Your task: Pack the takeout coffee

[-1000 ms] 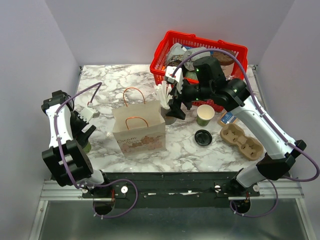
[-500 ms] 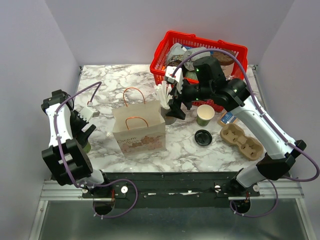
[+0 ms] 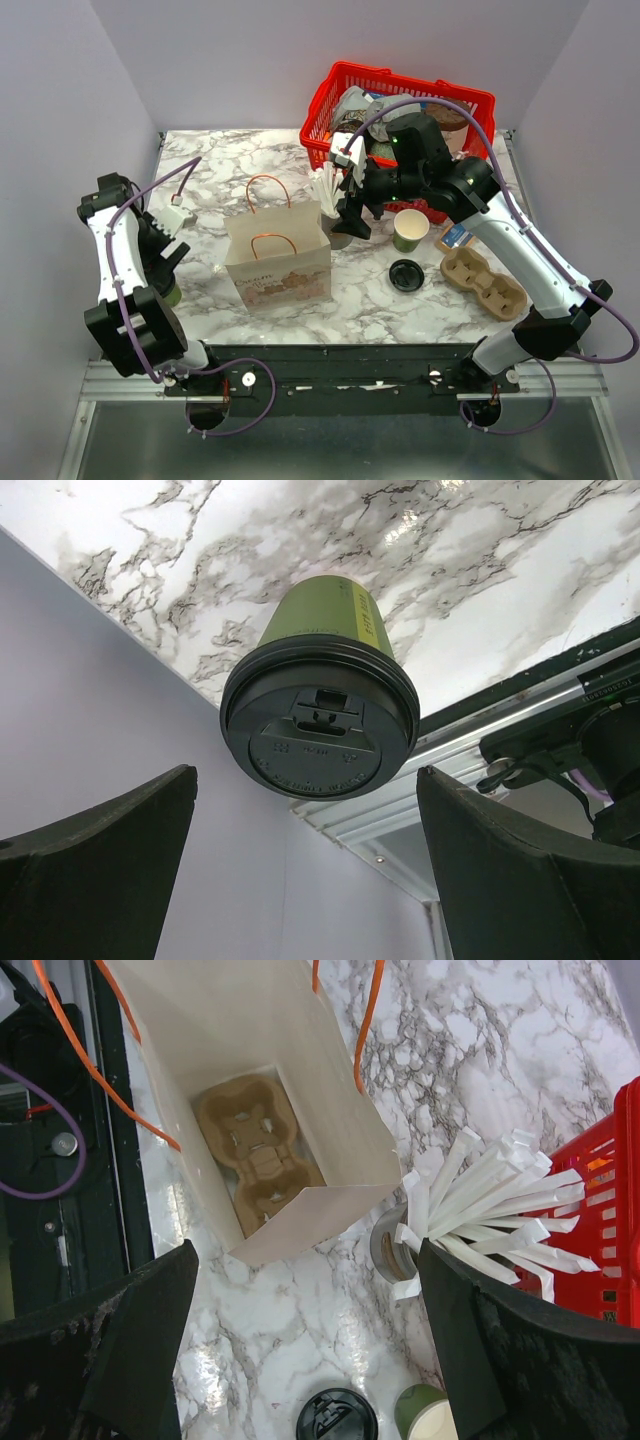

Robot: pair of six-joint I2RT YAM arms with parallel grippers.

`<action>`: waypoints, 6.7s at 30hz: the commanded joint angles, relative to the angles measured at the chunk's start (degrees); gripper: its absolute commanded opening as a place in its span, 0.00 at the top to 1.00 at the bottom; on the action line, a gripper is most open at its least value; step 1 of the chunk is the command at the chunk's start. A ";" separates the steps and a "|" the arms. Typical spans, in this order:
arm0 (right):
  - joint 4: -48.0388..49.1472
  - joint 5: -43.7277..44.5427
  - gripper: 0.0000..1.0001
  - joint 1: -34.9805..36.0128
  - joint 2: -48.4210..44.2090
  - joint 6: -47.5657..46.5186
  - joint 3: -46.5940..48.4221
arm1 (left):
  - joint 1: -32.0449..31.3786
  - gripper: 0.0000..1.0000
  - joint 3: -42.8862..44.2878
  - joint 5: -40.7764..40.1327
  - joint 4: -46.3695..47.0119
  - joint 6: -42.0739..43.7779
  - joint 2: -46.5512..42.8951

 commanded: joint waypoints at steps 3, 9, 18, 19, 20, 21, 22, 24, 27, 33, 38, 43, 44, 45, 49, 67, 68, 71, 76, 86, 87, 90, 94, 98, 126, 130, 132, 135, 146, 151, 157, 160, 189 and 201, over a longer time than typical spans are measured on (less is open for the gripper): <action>-0.89 -0.64 0.00 -0.24 0.21 0.65 0.34 | 0.65 0.01 -1.52 0.40 -5.91 1.05 0.11; -0.89 -0.55 0.00 -0.24 -0.05 0.74 0.07 | 1.35 0.01 -1.70 -0.04 -5.47 1.14 1.25; -0.80 -0.73 0.00 -0.24 0.56 0.83 0.51 | 2.06 0.01 -2.23 -0.31 -5.38 1.75 2.04; -0.80 -0.81 0.00 -0.24 0.56 0.83 0.51 | 2.14 0.01 -2.23 -0.31 -5.38 1.67 2.13; -0.80 -0.90 0.00 -0.24 0.65 0.83 0.60 | 2.14 0.01 -2.32 -0.31 -5.56 1.84 2.22; -0.89 -0.99 0.00 -0.24 0.82 0.83 0.60 | 2.14 0.01 -2.40 -0.31 -5.65 1.76 2.39; -0.80 -0.99 0.00 -0.24 0.74 0.83 0.77 | 2.23 0.01 -2.49 -0.22 -5.82 1.76 2.48; -0.80 -0.99 0.00 -0.24 1.00 0.83 0.77 | 2.23 0.01 -2.49 -0.22 -6.08 1.76 2.83; -0.80 -1.08 0.00 -0.24 0.91 0.74 0.77 | 2.23 0.01 -2.49 -0.48 -6.08 1.76 3.10; -0.80 -0.90 0.00 -0.24 0.91 0.74 0.60 | 2.23 0.01 -2.23 -0.66 -6.35 1.67 4.15; -0.80 -0.82 0.00 -0.24 1.00 0.56 0.60 | 2.23 0.01 -2.05 -0.31 -6.52 1.41 4.50; -0.71 -0.90 0.00 -0.24 1.18 0.48 0.69 | 2.14 0.03 -2.32 -0.22 -6.61 0.97 4.51; -0.71 -0.90 0.00 -0.24 1.18 0.48 0.69 | 2.14 0.03 -2.49 -0.31 -6.26 0.88 4.51; -0.80 -0.90 0.00 -0.24 1.26 0.48 0.77 | 2.14 0.04 -2.84 -0.22 -6.09 0.79 4.42; -0.62 -0.90 0.00 -0.24 1.44 0.48 0.77 | 2.23 0.07 -3.46 -0.48 -5.12 0.09 4.07; -0.27 -1.17 0.00 -0.24 1.88 -0.05 1.13 | 2.23 0.16 -7.85 0.31 -2.39 -2.29 1.08; -0.27 -1.25 0.00 -0.24 1.88 -0.23 1.13 | 2.14 0.18 -7.77 0.74 -2.83 -2.29 0.90; -0.18 -0.29 0.00 -0.33 2.32 -0.49 1.91 | 2.23 0.27 -6.89 1.54 -3.62 -2.29 0.38; 1.84 3.94 0.06 -0.77 5.56 2.32 9.90 | 2.23 0.32 -3.11 3.21 -6.17 -2.11 -2.35; 1.75 -5.99 0.00 -0.86 15.67 -5.68 16.51 | 2.14 0.38 0.14 5.40 -10.04 -2.46 -11.39; 1.75 -6.87 0.00 -0.86 16.37 -5.85 16.59 | 2.14 0.39 0.49 5.67 -10.04 -2.81 -12.97; 2.01 -9.60 0.00 -0.86 20.06 -6.90 17.73 | 1.97 0.41 1.81 6.46 -10.13 -4.74 -15.87; 1.22 -12.15 0.00 -0.77 23.93 -9.01 20.81 | 1.97 0.54 3.13 8.13 -10.22 -7.20 -18.96; 1.66 -13.90 0.03 -0.60 26.39 -9.72 20.38 | 1.88 0.71 4.54 9.53 -10.13 -11.24 -20.19; 3.69 -9.34 1.00 1.51 8.91 0.38 0.16 | -7.59 1.00 43.47 40.56 -10.22 -21.01 -18.96; 4.30 -8.90 1.00 2.30 7.68 1.44 -2.03 | -13.13 1.00 42.08 41.79 -10.30 -23.55 -20.54; 4.65 -8.64 0.99 2.65 7.68 1.88 -2.82 | -14.98 1.00 40.49 41.44 -10.30 -24.43 -21.16; 4.83 -8.55 0.99 2.83 7.77 2.06 -3.53 | -17.98 1.00 36.98 39.34 -10.22 -23.82 -22.83; 4.83 -4.95 0.71 3.71 9.08 1.27 -3.53 | -18.25 1.00 38.73 32.83 -9.16 -24.87 -22.57; 4.74 -3.01 0.61 3.71 11.19 2.06 -2.83 | -18.25 1.00 39.87 31.34 -8.55 -24.96 -22.57; 3.42 -1.43 0.62 3.97 12.16 1.62 -2.65 | -18.16 1.00 41.97 29.93 -9.69 -23.30 -21.78; 2.72 -0.03 0.65 4.15 11.46 1.09 -3.00 | -18.16 1.00 43.56 29.23 -10.22 -22.85 -21.16; 0.69 -3.71 0.99 6.87 18.31 -0.05 13.40 | -19.12 1.00 38.47 31.43 -10.22 -20.91 -26.61; 3.33 -0.99 0.99 8.72 24.46 -2.69 20.02 | -21.50 1.00 26.78 18.86 -10.48 -16.70 -36.27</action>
